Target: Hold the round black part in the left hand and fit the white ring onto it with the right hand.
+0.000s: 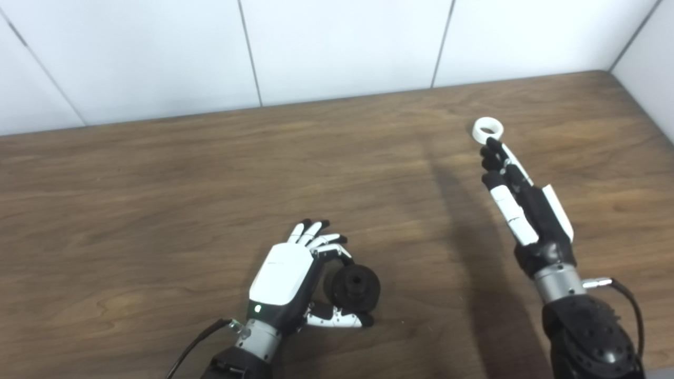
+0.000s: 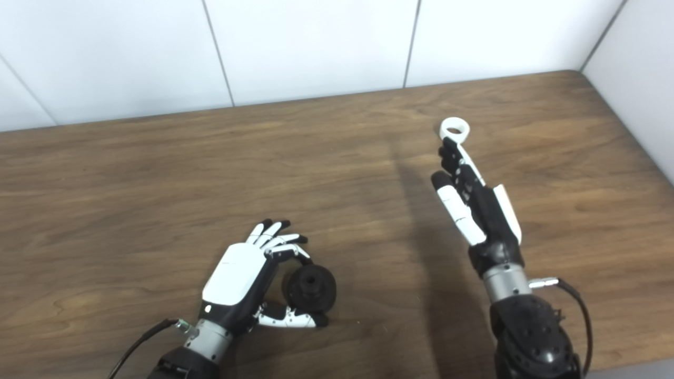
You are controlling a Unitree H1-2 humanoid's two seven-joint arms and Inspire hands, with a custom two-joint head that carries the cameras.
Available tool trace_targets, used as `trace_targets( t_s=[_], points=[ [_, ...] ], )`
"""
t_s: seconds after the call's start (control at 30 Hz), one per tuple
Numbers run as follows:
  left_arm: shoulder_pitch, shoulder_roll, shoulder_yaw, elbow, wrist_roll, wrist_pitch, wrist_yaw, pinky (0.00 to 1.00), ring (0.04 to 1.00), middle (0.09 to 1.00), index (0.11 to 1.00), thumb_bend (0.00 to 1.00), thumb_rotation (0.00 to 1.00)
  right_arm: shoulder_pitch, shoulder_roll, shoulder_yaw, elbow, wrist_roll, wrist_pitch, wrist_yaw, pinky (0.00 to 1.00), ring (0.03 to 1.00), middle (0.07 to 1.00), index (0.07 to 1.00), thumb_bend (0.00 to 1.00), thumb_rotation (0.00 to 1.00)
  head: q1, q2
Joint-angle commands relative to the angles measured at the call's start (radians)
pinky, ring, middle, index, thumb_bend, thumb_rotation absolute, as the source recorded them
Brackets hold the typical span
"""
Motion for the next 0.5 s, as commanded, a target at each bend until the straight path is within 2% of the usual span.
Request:
trace_targets(
  t_s=[0.0, 0.1, 0.17, 0.2, 0.33, 0.47],
  points=[
    [0.019, 0.023, -0.005, 0.032, 0.036, 0.008, -0.017, 1.00, 0.945, 0.808, 0.482, 0.53, 0.06, -0.035, -0.053, -0.014, -0.045, -0.042, 0.026, -0.001, 0.83, 0.929, 0.934, 0.913, 0.64, 0.61, -0.007, -0.002],
    [0.024, 0.029, -0.006, 0.035, 0.044, 0.010, -0.018, 1.00, 0.947, 0.811, 0.482, 0.53, 0.06, -0.073, -0.112, 0.000, -0.036, -0.135, 0.043, -0.003, 0.87, 0.929, 0.927, 0.900, 0.69, 0.58, -0.021, -0.006],
    [0.028, 0.032, -0.006, 0.037, 0.041, 0.009, -0.015, 1.00, 0.946, 0.811, 0.482, 0.53, 0.06, -0.102, -0.148, 0.002, -0.011, -0.172, 0.030, -0.004, 0.90, 0.931, 0.925, 0.900, 0.70, 0.53, -0.036, -0.012],
    [0.029, 0.034, -0.006, 0.038, 0.040, 0.008, -0.013, 1.00, 0.945, 0.812, 0.482, 0.53, 0.06, -0.115, -0.164, 0.003, 0.000, -0.195, 0.029, -0.006, 0.87, 0.906, 0.913, 0.895, 0.70, 0.50, -0.036, -0.012],
    [0.037, 0.044, -0.005, 0.049, 0.041, 0.000, 0.001, 1.00, 0.941, 0.812, 0.483, 0.53, 0.06, -0.183, -0.208, 0.001, 0.048, -0.257, 0.065, -0.003, 0.77, 0.839, 0.870, 0.880, 0.77, 0.45, -0.067, -0.051],
    [0.042, 0.052, -0.008, 0.049, 0.054, 0.005, -0.004, 1.00, 0.948, 0.816, 0.484, 0.53, 0.06, -0.252, -0.252, 0.007, 0.102, -0.297, 0.088, 0.008, 0.77, 0.840, 0.865, 0.860, 0.80, 0.41, -0.065, -0.089]
  ],
)
